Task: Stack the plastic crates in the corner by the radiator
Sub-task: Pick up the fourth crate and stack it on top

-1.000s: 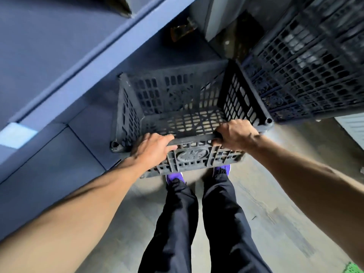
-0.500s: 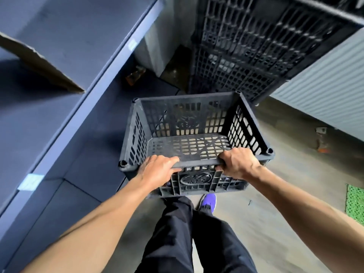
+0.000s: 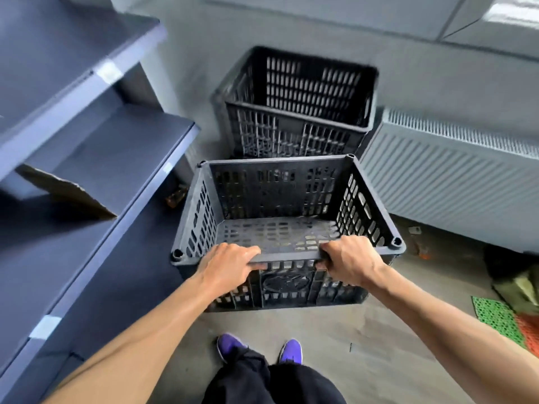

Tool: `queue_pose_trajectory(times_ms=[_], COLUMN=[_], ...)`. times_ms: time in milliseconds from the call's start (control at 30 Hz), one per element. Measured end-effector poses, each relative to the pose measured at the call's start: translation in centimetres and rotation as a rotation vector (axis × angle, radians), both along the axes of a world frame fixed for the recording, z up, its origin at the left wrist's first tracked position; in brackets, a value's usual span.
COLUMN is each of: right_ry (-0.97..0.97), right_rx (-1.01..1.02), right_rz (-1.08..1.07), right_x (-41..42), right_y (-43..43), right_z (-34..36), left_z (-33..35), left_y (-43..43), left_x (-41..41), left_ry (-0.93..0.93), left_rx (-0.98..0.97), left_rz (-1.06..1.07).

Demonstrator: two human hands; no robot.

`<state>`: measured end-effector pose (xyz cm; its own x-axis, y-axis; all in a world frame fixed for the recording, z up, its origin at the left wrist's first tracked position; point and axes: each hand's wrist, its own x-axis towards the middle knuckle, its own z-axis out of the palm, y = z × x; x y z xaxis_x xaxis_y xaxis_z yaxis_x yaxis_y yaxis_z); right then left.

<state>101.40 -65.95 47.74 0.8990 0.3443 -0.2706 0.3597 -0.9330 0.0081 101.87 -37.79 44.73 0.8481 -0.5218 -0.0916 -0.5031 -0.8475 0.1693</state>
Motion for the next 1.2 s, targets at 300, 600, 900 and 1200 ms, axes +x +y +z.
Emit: queue_pose_trajectory(times_ms=[300,600,900,1200], right_ry=[-0.203,-0.370,-0.538,-0.595], right_rx=[0.045,0.012,-0.036,-0.036], right_rz=[-0.010,-0.025,-0.067,-0.143], right_x=[-1.6,-1.9,-0.8,1.1], right_y=[-1.0,-1.0,1.2,5.3], right_z=[6.9,13.0,18.2,20.5], left_z=[8.8,14.5,20.1,22.4], left_y=[-0.6,-0.5,1.5,5.0], left_x=[0.2,1.1,4.9,9.2], left_ry=[-0.187,-0.347,-0.476,-0.563], left_rx=[0.017,-0.039,-0.062,-0.075], left_rz=[-0.074,-0.119,-0.201,-0.258])
